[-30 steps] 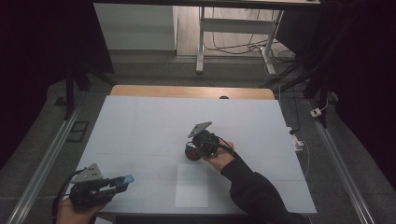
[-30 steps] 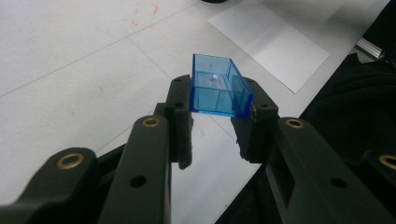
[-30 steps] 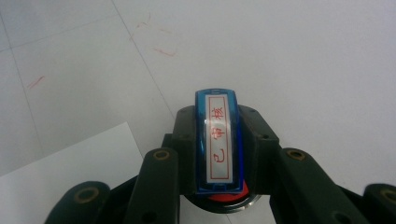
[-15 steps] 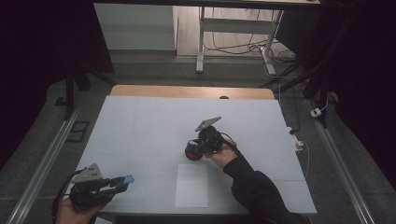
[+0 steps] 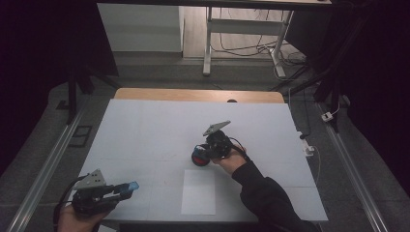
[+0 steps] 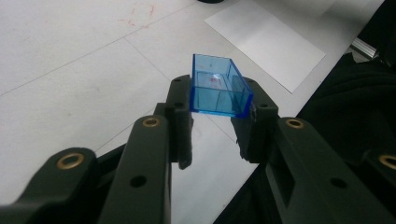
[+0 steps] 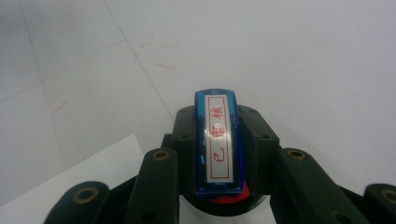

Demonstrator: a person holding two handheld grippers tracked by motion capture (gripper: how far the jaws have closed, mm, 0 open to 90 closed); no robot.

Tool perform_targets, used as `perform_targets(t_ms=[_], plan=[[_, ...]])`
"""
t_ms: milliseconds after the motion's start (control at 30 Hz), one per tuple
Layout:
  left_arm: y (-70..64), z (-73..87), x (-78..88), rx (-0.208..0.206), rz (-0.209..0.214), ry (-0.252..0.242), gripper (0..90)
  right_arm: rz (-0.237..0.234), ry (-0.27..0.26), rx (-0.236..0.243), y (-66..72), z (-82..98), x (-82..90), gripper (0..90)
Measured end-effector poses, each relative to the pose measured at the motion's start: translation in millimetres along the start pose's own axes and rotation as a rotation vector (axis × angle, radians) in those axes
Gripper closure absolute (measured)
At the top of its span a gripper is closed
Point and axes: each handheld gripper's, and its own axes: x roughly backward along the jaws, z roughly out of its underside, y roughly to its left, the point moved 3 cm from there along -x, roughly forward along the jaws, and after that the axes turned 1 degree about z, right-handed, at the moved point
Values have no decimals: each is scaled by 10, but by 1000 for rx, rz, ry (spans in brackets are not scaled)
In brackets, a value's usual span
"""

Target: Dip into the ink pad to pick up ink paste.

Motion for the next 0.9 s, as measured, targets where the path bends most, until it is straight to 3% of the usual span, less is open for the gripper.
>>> perform_targets(t_ms=[200,367,900], plan=[[2,0,2,1,0,-2,686,14,5,30,20,-12,8,696],[2,0,3,0,1,-3,687,-4,-14,29,47,-34,44,696],[2,0,3,2,1,-3,686,-45,-57,95,227,-68,291,696]])
